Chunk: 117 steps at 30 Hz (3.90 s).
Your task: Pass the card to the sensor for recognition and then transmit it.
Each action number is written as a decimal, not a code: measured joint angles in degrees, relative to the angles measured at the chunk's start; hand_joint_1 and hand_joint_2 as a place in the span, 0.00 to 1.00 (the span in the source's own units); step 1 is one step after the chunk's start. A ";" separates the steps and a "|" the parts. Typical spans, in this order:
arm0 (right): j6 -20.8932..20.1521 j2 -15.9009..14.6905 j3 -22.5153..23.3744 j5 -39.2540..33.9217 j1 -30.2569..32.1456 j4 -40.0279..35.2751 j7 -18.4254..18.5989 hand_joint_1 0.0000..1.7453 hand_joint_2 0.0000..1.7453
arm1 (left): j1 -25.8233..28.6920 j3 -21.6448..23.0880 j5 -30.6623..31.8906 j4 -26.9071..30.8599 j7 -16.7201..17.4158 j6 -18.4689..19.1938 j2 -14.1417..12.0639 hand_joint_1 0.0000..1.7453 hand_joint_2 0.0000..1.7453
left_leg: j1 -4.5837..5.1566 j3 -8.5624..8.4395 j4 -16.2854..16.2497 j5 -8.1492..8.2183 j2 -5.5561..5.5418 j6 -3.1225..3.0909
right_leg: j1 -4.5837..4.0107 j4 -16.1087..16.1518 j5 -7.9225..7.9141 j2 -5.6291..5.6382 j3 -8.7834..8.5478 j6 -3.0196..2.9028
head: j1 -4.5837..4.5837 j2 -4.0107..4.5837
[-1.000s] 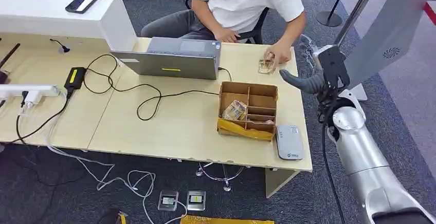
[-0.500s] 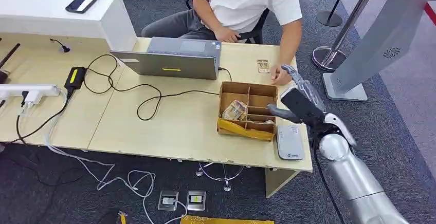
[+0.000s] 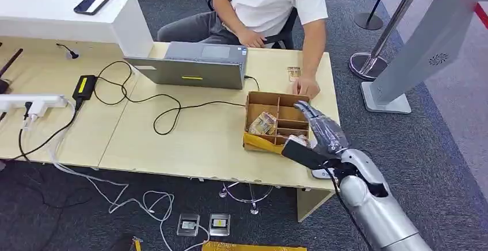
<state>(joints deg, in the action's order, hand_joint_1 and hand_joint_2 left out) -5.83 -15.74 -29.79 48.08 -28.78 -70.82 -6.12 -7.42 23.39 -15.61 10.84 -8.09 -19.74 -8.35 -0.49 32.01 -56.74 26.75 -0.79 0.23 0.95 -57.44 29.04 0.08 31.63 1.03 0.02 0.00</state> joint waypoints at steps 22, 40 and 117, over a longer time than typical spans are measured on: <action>9.97 0.09 -1.18 18.04 1.21 1.46 6.01 0.00 1.00 | -0.20 0.85 0.55 0.00 0.17 0.02 0.15 0.00 1.00 | 0.00 0.03 0.00 0.00 0.00 0.00 | 0.00 0.00 0.00 0.00 0.00 0.00 | 0.00 0.00; 10.29 2.23 -0.96 17.38 -0.44 7.02 2.89 0.00 1.00 | -0.31 1.38 0.09 0.00 0.17 0.09 0.28 0.00 1.00 | 0.00 0.04 0.00 0.00 -0.01 0.00 | 0.00 -0.01 0.00 -0.01 0.01 0.00 | 0.00 0.02; 17.16 1.81 6.67 5.01 -21.34 13.51 -3.21 1.00 1.00 | -0.29 1.42 -1.31 0.00 -0.13 -0.94 1.09 0.00 1.00 | 0.00 0.05 -0.07 -0.02 0.01 0.01 | 0.00 -0.02 -0.07 0.03 0.05 -0.04 | 0.00 0.02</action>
<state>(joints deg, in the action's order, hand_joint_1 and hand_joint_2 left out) 11.32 -13.92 -23.12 53.09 -50.13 -57.31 -9.33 -7.71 24.81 -16.92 10.84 -8.22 -20.68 -7.26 -0.49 32.05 -56.81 26.73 -0.79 0.24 0.94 -57.45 28.98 0.11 31.68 1.00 0.02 0.02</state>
